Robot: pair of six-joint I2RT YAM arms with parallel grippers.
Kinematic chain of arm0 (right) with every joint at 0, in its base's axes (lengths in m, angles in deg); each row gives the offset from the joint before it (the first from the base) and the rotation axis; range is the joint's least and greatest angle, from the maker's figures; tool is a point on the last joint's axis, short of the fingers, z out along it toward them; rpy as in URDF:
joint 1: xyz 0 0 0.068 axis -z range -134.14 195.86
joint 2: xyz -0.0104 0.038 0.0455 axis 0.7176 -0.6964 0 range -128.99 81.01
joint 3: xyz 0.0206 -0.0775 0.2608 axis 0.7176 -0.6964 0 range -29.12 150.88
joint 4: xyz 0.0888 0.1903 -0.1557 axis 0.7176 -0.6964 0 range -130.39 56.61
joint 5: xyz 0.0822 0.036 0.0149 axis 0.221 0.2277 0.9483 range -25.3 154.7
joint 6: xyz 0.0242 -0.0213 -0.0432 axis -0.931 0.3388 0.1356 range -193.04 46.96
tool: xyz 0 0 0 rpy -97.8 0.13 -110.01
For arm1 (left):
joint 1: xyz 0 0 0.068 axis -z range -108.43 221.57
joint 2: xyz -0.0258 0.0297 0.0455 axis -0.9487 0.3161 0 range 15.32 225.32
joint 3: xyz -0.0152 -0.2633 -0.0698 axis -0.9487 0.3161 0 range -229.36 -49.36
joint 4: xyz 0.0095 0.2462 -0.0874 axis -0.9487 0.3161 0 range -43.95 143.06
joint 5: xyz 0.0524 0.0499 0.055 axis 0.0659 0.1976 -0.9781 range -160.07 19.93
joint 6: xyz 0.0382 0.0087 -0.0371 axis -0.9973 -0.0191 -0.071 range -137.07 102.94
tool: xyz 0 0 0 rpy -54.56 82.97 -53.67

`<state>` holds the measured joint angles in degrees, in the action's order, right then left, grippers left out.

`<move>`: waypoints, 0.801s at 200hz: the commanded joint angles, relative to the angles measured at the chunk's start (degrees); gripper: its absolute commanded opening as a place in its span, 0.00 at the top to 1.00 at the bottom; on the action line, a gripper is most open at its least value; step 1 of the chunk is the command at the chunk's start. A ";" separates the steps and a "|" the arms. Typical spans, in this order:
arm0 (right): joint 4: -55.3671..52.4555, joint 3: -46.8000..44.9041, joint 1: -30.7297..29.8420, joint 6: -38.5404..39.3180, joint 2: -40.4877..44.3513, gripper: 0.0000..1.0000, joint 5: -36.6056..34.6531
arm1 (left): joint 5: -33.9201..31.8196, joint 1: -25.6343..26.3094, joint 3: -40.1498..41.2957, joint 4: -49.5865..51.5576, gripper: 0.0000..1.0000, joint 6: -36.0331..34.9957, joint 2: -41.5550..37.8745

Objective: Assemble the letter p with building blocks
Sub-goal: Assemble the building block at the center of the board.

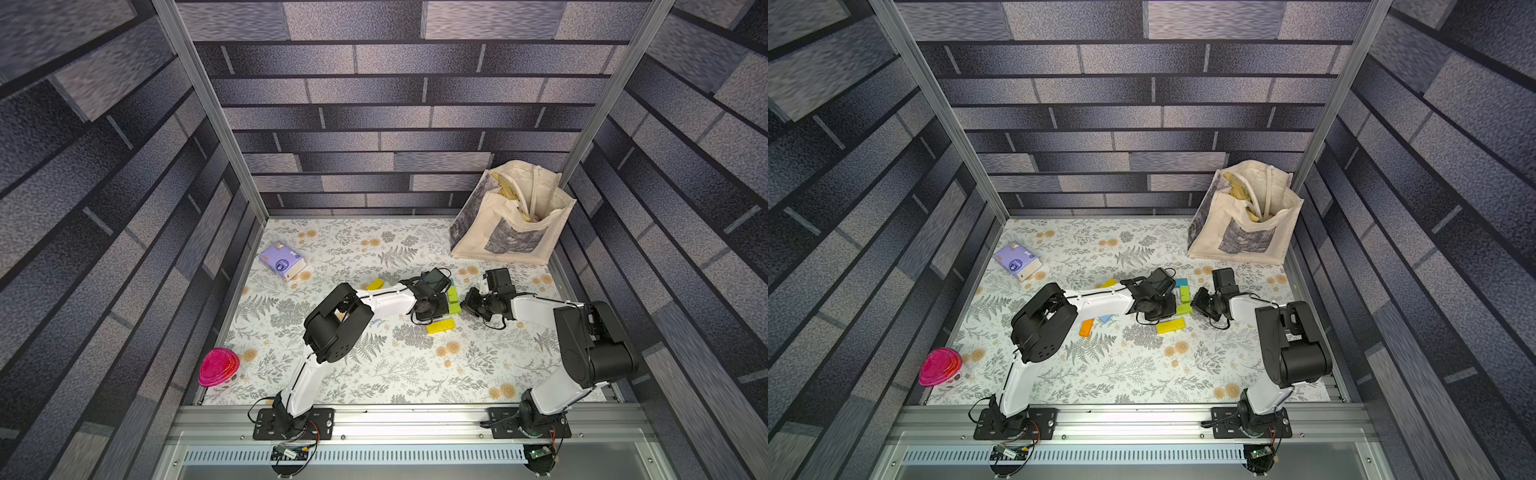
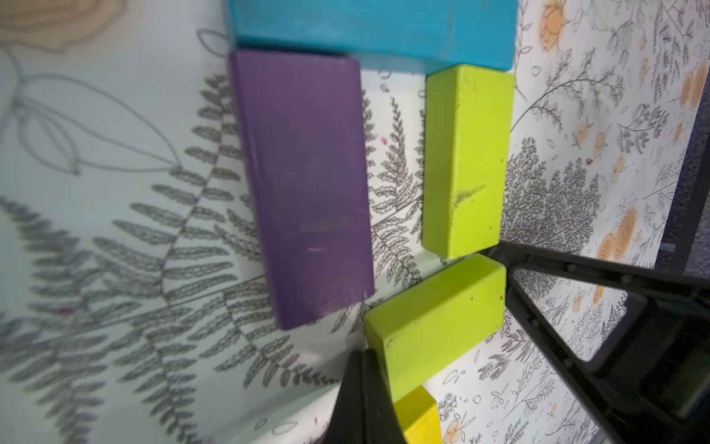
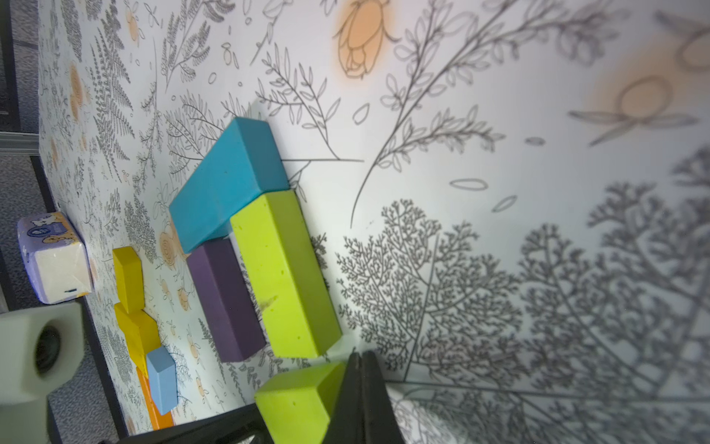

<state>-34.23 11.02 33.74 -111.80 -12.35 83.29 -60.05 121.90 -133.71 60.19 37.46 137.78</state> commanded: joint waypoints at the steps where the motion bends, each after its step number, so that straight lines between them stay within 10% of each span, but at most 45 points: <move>1: -9.38 -3.99 -1.59 -0.39 -2.63 1.00 -0.07 | -0.97 -0.31 0.78 -0.43 1.00 -0.39 -1.39; 160: -13.42 -4.68 -1.59 -0.37 1.68 0.90 -3.52 | -3.14 -0.49 3.53 -1.28 1.00 -0.78 -4.06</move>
<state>-35.47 9.47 32.95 -112.04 -10.26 82.61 -61.21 121.70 -131.94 58.83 37.41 136.79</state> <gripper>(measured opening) 0.090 0.047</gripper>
